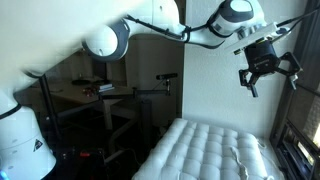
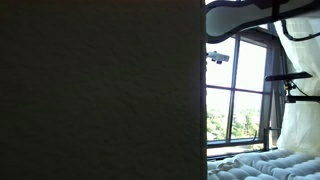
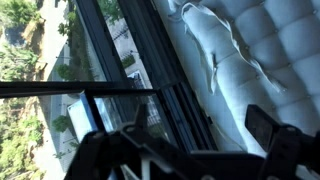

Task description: Open the window pane on the bottom left

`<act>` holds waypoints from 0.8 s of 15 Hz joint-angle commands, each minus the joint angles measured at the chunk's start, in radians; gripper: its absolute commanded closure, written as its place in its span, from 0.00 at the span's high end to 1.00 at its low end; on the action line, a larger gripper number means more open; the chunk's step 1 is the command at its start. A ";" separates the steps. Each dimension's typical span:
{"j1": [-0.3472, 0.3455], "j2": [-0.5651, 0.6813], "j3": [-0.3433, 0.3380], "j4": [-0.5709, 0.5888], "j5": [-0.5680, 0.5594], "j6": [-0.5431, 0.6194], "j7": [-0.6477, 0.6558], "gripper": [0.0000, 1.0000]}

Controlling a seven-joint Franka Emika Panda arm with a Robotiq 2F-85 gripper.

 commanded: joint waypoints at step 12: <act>-0.053 0.077 0.025 0.044 -0.052 0.434 -0.340 1.00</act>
